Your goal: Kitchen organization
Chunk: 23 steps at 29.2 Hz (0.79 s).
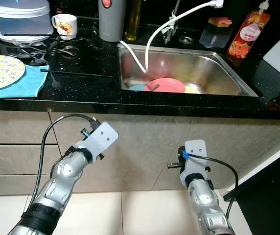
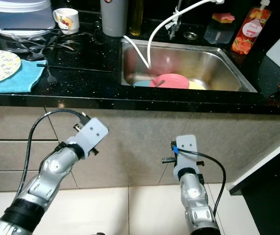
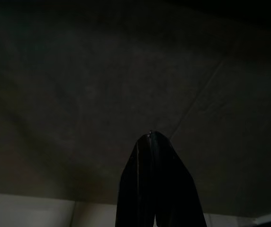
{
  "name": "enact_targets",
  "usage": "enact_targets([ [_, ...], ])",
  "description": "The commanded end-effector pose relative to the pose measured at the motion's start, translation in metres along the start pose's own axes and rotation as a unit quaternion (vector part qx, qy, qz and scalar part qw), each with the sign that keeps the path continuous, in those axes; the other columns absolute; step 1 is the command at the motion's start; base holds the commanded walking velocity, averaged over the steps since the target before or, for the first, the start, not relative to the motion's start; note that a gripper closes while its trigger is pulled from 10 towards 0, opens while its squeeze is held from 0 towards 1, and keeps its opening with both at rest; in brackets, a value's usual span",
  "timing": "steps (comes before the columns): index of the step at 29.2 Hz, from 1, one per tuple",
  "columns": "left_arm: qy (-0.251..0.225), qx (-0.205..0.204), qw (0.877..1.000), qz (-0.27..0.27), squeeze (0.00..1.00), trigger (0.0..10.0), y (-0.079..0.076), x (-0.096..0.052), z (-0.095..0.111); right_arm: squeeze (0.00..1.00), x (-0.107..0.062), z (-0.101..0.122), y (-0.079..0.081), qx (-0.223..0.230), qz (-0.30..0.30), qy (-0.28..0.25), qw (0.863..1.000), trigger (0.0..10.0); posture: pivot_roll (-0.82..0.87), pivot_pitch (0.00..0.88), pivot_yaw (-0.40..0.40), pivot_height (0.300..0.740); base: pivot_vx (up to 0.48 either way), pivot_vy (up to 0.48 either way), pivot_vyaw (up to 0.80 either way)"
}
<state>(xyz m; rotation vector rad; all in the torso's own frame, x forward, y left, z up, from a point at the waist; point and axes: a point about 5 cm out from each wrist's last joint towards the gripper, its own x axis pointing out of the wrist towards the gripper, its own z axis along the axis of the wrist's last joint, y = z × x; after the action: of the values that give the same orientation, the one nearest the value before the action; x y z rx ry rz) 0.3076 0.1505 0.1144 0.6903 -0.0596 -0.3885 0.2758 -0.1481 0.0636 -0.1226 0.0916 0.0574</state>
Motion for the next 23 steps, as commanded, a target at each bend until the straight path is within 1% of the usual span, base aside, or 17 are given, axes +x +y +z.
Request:
enact_targets([
  [1,-0.010,0.007,1.000,0.015,0.00,10.0,0.003,-0.004,0.000,0.00,-0.002,0.003,0.001,0.001,0.004,-0.014,1.000,10.0,0.19,0.073,-0.124,0.740,0.000,0.000,0.00],
  [2,-0.010,0.007,1.000,0.015,0.00,10.0,0.003,-0.004,0.000,0.00,-0.002,0.003,0.001,0.001,0.004,-0.014,1.000,10.0,0.19,0.073,-0.124,0.740,0.000,0.000,0.00],
  [3,-0.018,0.001,0.999,0.036,0.00,10.0,0.010,-0.006,-0.001,0.00,-0.004,0.001,0.001,0.016,0.001,-0.010,1.000,10.0,0.20,0.065,-0.136,0.740,0.000,0.000,0.00],
  [5,-0.018,0.003,0.999,0.040,0.00,10.0,0.012,-0.007,-0.002,0.00,-0.005,0.001,0.002,0.020,0.001,-0.010,1.000,10.0,0.21,0.067,-0.138,0.740,0.000,0.000,0.00],
  [6,-0.009,-0.007,0.999,0.051,0.00,10.0,0.014,-0.009,-0.007,0.00,-0.005,0.001,0.003,0.021,0.007,-0.009,1.000,10.0,0.20,0.072,-0.137,0.740,0.000,0.000,0.00],
  [9,0.001,-0.003,0.998,0.058,0.00,10.0,0.014,-0.010,-0.012,0.00,-0.006,0.000,0.005,0.017,0.013,-0.009,1.000,10.0,0.19,0.077,-0.131,0.740,0.000,0.000,0.00],
  [11,0.009,0.006,0.999,0.052,0.00,10.0,0.010,-0.011,-0.016,0.00,-0.007,-0.002,0.004,0.017,0.012,-0.005,1.000,10.0,0.16,0.080,-0.127,0.740,0.000,0.000,0.00],
  [12,0.013,-0.005,0.999,0.047,0.00,10.0,0.005,-0.010,-0.019,0.00,-0.008,-0.003,0.003,0.019,0.006,-0.002,1.000,10.0,0.14,0.080,-0.127,0.740,0.000,0.000,0.00],
  [15,0.027,-0.038,0.998,0.041,0.00,10.0,-0.001,-0.006,-0.024,0.00,-0.006,-0.001,0.002,0.022,-0.002,-0.002,1.000,10.0,0.13,0.075,-0.124,0.740,0.000,0.000,0.00],
  [16,0.027,-0.053,0.998,0.029,0.00,10.0,-0.005,-0.003,-0.023,0.00,-0.004,0.000,0.003,0.028,-0.003,-0.001,1.000,10.0,0.12,0.073,-0.119,0.740,0.000,0.000,0.00],
  [17,0.027,-0.053,0.998,0.029,0.00,10.0,-0.005,-0.003,-0.023,0.00,-0.004,0.000,0.003,0.028,-0.003,-0.001,1.000,10.0,0.12,0.073,-0.119,0.740,0.000,0.000,0.00],
  [18,0.024,-0.068,0.997,0.022,0.00,10.0,-0.008,-0.002,-0.022,0.00,-0.003,0.001,0.004,0.028,-0.001,-0.002,1.000,10.0,0.11,0.070,-0.115,0.740,0.000,0.000,0.00],
  [19,0.024,-0.068,0.997,0.022,0.00,10.0,-0.008,-0.002,-0.022,0.00,-0.003,0.001,0.004,0.028,-0.001,-0.002,1.000,10.0,0.11,0.070,-0.115,0.740,0.000,0.000,0.00],
  [21,0.027,-0.086,0.996,0.006,0.00,10.0,-0.012,0.000,-0.022,0.00,-0.003,0.000,0.005,0.028,0.001,0.000,1.000,10.0,0.11,0.065,-0.116,0.740,0.000,0.000,0.00],
  [23,0.047,-0.097,0.994,0.009,0.00,10.0,-0.012,0.001,-0.029,0.00,-0.003,-0.004,0.005,0.033,-0.002,0.009,0.999,10.0,0.11,0.062,-0.116,0.740,0.000,0.000,0.00],
])
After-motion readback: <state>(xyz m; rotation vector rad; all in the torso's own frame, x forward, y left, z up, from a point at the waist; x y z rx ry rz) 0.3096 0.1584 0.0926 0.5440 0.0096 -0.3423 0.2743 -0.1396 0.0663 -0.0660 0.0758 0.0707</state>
